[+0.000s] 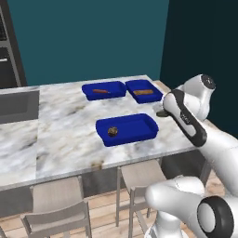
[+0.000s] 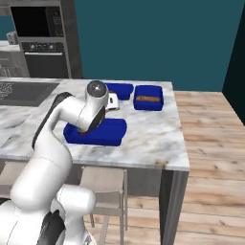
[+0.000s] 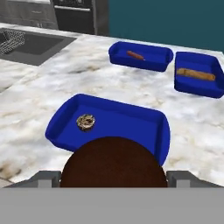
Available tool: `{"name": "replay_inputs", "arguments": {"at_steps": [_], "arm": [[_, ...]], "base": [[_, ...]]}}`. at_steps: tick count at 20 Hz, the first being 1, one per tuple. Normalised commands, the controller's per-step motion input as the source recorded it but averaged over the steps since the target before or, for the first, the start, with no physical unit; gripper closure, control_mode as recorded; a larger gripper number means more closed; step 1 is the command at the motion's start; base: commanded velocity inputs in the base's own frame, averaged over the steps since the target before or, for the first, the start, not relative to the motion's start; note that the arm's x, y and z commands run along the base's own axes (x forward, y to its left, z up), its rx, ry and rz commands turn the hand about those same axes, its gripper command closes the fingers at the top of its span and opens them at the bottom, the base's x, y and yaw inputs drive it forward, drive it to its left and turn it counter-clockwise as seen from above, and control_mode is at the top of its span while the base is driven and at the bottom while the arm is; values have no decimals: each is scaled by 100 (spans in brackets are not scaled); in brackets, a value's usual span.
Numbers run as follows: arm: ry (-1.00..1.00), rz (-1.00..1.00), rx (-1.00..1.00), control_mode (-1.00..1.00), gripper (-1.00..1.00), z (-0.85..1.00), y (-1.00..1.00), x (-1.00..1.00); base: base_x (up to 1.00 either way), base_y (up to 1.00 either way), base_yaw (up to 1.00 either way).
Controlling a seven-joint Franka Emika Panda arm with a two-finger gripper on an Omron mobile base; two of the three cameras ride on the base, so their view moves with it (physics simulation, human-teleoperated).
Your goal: Take the cupcakes from the fridge and place them on the empty tray on the dining counter.
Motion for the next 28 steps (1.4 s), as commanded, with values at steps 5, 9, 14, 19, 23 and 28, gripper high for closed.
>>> {"name": "replay_inputs", "arguments": {"at_steps": [5,9,14,19,23,28], "arm": [[8,15,-7,-100,100,-64,25,99],[13,13,-6,-100,100,-61,21,98],[4,15,0,-100,100,-44,5,59],[0,17,0,-100,100,-36,8,32],[0,15,0,-100,100,-38,16,24],[0,11,0,-100,100,-35,16,18]], "base": [[0,0,0],[0,0,0],[0,0,0],[0,0,0],[0,0,0],[0,0,0]]}}
